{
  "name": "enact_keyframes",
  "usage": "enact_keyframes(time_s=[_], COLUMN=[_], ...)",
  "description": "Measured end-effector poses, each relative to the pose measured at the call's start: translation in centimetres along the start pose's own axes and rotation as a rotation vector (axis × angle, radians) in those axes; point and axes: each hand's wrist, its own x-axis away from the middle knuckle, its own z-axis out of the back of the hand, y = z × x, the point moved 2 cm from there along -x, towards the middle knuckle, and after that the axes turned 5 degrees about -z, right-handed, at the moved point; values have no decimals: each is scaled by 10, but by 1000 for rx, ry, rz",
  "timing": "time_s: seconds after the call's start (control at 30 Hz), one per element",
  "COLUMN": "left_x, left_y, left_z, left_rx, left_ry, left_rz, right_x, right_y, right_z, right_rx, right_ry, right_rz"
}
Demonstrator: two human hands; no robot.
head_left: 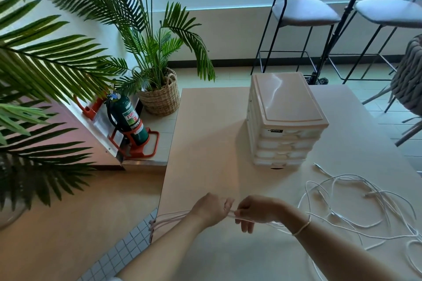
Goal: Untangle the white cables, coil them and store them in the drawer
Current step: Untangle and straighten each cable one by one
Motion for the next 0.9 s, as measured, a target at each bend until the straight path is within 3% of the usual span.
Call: enact_keyframes(time_s=[0.2,0.33,0.47,0.67,0.9], left_x=[-1,0,-1,0,3], left_y=[-2,1,-9,-19,-29], left_z=[3,0,0,6,17], left_rx=[11,46,117,566,423], left_ry=[68,-20,-36,-145,-331], left_rz=[-9,-141,-53,1,4], right_x=[2,-4,-5,-3,-7], right_y=[-1,3,2,2,1], right_z=[0,6,-5,8,0], right_rx=[-84,-207,-184,-127,-121], right_ry=[124,312,247,284,292], right_rz=[40,55,47,38,41])
